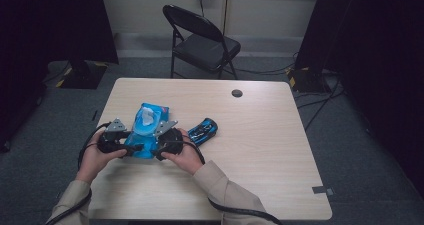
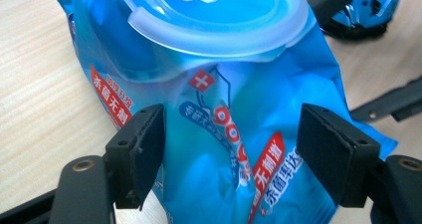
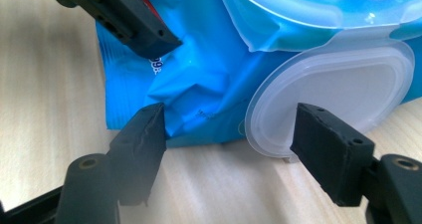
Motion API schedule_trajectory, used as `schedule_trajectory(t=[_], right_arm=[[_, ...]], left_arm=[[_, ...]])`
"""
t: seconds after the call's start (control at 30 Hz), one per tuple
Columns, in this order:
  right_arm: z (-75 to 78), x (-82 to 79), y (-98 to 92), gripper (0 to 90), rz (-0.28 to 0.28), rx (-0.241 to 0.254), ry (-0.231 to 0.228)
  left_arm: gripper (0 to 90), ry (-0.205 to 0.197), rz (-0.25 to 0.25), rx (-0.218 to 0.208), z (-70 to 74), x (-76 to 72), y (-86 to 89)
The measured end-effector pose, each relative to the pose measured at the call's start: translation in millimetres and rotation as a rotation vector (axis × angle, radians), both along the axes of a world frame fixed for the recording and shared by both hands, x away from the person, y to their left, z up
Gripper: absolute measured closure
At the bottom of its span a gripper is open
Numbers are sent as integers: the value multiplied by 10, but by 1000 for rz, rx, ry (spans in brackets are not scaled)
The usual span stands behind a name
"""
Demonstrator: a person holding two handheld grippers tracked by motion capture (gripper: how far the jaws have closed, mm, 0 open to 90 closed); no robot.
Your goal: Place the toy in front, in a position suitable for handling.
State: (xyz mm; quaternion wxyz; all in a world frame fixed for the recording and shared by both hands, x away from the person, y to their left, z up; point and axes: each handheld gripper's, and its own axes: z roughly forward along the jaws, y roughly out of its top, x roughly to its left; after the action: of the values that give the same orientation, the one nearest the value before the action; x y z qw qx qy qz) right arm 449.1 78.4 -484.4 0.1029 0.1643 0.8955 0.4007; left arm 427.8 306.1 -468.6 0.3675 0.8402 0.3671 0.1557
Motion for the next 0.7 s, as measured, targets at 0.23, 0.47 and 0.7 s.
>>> schedule_trajectory(t=[0.23, 0.47, 0.7], right_arm=[[17, 70, 71, 288, -8, -19, -17], [4, 34, -16, 313, -8, -12, -14], [88, -123, -379, 243, -8, 0, 9]], left_arm=[[245, -7, 32, -28, 13, 103, -5], [245, -24, 23, -30, 59, 81, 7], [214, -36, 21, -32, 179, -46, 22]])
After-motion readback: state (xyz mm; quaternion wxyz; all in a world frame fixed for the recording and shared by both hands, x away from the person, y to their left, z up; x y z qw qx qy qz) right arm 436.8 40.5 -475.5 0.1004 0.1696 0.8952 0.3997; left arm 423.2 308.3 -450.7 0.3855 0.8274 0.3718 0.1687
